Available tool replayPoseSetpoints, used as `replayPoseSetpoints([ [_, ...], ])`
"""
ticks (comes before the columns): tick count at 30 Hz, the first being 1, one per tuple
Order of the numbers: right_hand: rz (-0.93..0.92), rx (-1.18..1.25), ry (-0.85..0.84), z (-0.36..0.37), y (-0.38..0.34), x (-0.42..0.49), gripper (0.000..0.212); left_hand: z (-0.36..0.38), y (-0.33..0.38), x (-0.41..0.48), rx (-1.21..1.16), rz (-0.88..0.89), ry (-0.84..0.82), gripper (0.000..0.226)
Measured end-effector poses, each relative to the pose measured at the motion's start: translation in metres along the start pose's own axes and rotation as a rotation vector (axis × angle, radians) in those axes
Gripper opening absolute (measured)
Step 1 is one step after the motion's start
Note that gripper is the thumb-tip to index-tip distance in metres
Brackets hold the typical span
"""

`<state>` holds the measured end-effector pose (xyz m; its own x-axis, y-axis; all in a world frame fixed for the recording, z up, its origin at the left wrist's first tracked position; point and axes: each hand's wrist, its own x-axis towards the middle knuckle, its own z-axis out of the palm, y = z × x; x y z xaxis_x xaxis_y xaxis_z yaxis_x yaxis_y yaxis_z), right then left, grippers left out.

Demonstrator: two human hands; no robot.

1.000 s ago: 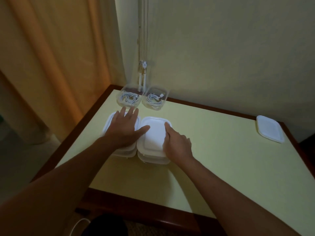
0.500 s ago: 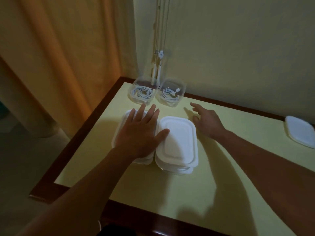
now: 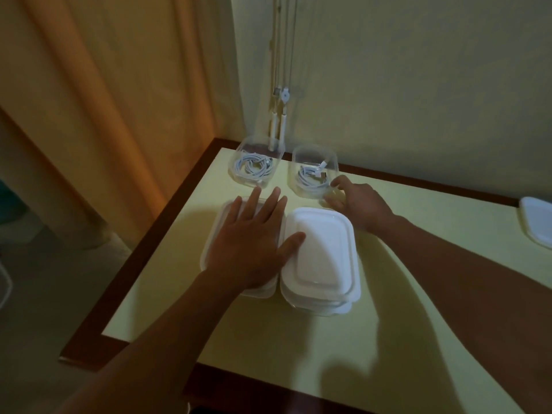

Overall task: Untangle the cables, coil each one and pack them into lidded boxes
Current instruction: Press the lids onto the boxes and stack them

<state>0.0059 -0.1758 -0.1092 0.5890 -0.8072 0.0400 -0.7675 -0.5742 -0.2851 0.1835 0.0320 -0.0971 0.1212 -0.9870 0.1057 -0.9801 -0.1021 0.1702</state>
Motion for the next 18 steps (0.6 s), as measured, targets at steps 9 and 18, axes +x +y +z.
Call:
replayPoseSetpoints([
  [9, 0.116, 0.174, 0.153, 0.002, 0.037, -0.09, 0.034, -0.001, -0.002, 0.004, 0.062, 0.017, -0.001, 0.087],
  [18, 0.203, 0.186, 0.198, -0.022, 0.096, -0.195, 0.044, -0.006, 0.018, 0.008, 0.097, -0.052, -0.094, 0.099],
])
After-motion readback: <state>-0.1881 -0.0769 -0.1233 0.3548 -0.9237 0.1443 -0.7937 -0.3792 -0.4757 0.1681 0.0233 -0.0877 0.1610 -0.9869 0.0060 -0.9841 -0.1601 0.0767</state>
